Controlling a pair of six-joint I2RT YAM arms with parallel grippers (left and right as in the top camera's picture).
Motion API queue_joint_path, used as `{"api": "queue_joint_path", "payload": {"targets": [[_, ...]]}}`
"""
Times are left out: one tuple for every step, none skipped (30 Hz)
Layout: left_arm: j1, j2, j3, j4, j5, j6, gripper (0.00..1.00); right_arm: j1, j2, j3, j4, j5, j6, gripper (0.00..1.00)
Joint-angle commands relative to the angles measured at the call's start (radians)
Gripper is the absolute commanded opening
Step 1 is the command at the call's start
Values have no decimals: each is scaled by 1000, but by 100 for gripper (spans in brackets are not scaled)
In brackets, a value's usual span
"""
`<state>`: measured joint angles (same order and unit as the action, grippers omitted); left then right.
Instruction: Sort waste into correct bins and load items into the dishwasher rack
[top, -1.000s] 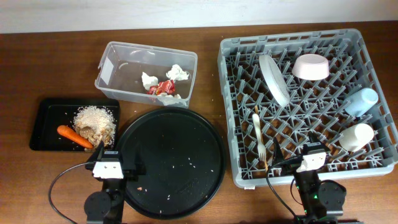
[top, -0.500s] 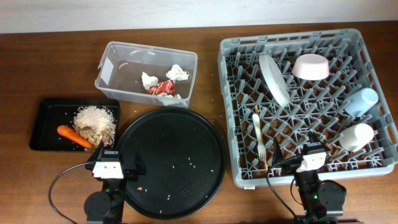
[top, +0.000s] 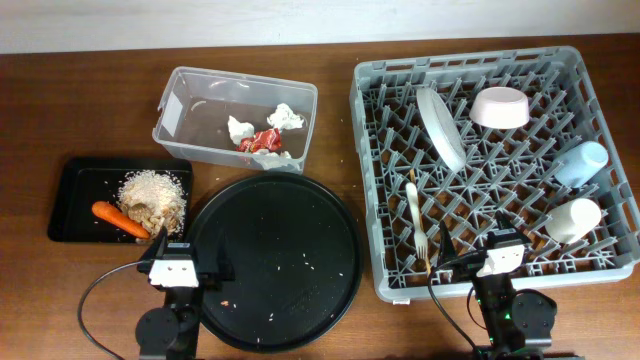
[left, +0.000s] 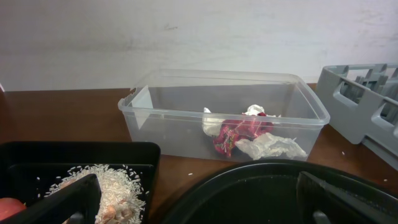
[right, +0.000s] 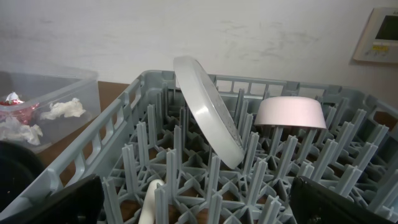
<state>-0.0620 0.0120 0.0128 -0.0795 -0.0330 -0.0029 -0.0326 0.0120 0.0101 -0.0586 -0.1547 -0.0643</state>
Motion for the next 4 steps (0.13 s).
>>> {"api": "queue_joint_path", "payload": {"targets": [[6, -7, -4, -4, 18, 16, 99, 5, -8, -5, -6, 10, -7, 98], [6, -7, -3, -4, 18, 16, 99, 5, -8, -5, -6, 10, -7, 98], [6, -7, -3, -4, 18, 16, 99, 5, -8, -5, -6, 10, -7, 98], [6, -7, -3, -4, 18, 16, 99, 5, -8, -5, -6, 10, -7, 98]]}}
